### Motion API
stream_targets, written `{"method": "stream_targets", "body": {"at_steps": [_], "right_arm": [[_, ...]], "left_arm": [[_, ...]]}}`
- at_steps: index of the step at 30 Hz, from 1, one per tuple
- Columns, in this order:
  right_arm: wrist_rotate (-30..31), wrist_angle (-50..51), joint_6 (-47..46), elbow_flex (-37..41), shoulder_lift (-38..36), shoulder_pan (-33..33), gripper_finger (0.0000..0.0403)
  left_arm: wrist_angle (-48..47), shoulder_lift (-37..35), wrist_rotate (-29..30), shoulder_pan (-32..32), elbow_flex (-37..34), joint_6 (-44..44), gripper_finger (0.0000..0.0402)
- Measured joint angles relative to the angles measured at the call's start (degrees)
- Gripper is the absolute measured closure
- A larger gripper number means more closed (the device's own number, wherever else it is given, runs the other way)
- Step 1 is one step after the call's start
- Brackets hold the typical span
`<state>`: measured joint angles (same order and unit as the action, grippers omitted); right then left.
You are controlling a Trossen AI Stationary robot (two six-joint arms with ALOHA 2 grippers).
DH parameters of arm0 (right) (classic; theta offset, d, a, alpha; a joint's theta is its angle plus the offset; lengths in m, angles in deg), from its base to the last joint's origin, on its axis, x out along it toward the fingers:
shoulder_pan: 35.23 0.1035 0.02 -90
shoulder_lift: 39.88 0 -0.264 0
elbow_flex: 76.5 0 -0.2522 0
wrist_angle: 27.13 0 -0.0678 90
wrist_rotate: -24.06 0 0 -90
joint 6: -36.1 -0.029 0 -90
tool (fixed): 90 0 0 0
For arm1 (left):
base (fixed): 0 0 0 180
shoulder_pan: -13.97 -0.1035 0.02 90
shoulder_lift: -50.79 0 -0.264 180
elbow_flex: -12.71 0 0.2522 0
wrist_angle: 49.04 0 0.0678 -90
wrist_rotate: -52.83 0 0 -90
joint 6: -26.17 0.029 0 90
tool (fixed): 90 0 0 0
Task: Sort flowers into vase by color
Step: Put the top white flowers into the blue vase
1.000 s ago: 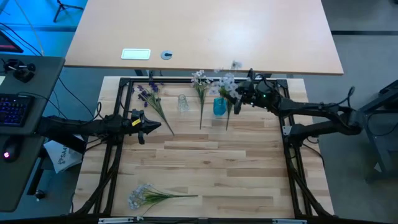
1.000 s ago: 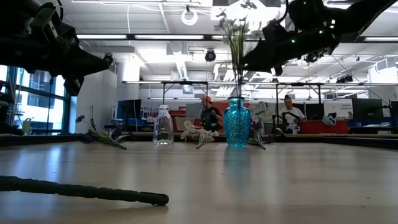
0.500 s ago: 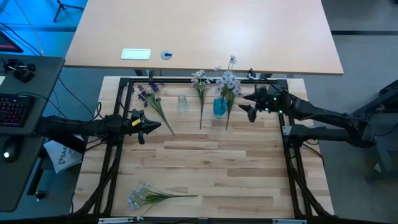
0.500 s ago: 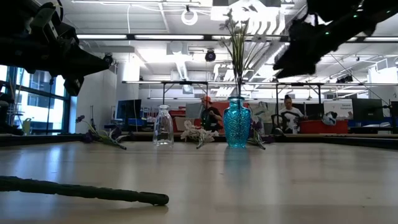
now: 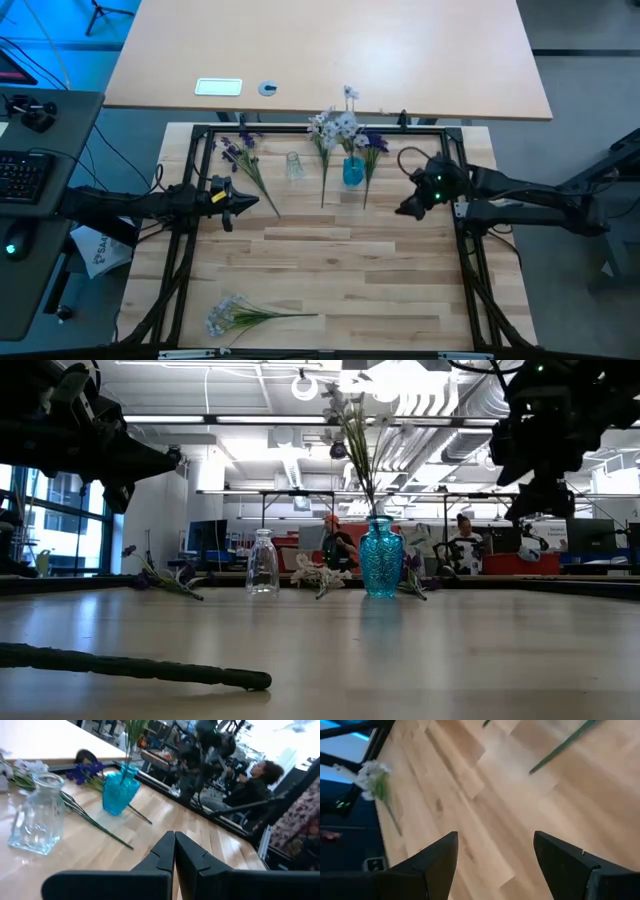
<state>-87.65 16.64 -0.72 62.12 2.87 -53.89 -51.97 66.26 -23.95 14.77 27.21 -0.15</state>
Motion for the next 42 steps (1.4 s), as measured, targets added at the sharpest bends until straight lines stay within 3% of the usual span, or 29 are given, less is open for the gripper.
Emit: {"method": "stream_targets", "body": {"at_steps": [5,10,14,18,27,36,42], "right_arm": [[0.8,-10.0,-9.1,2.2,0.0,5.9,0.0146],[9.2,-21.0,-13.4,2.3,0.0,10.5,0.0146],[15.7,-28.3,-14.8,2.3,0.0,12.8,0.0146],[21.0,-31.1,-14.7,2.3,0.0,14.0,0.0146],[25.8,-31.5,-12.7,2.3,0.1,13.8,0.0146],[30.9,-31.5,-9.2,2.3,0.1,13.8,0.0159],[35.1,-30.9,-5.0,2.3,0.0,13.8,0.0206]], "left_arm": [[1.9,0.0,1.7,0.0,0.0,0.0,0.0401],[12.8,0.0,4.4,0.0,0.0,-8.9,0.0401],[20.9,0.8,10.3,0.0,0.6,-12.5,0.0401],[17.9,5.3,5.6,0.0,7.1,-12.1,0.0398],[-20.5,32.4,-0.9,0.0,29.4,-2.5,0.0327],[-18.8,62.5,-1.7,0.4,41.8,0.0,0.0258],[-18.7,79.8,5.7,0.4,55.0,-9.3,0.0252]]}}
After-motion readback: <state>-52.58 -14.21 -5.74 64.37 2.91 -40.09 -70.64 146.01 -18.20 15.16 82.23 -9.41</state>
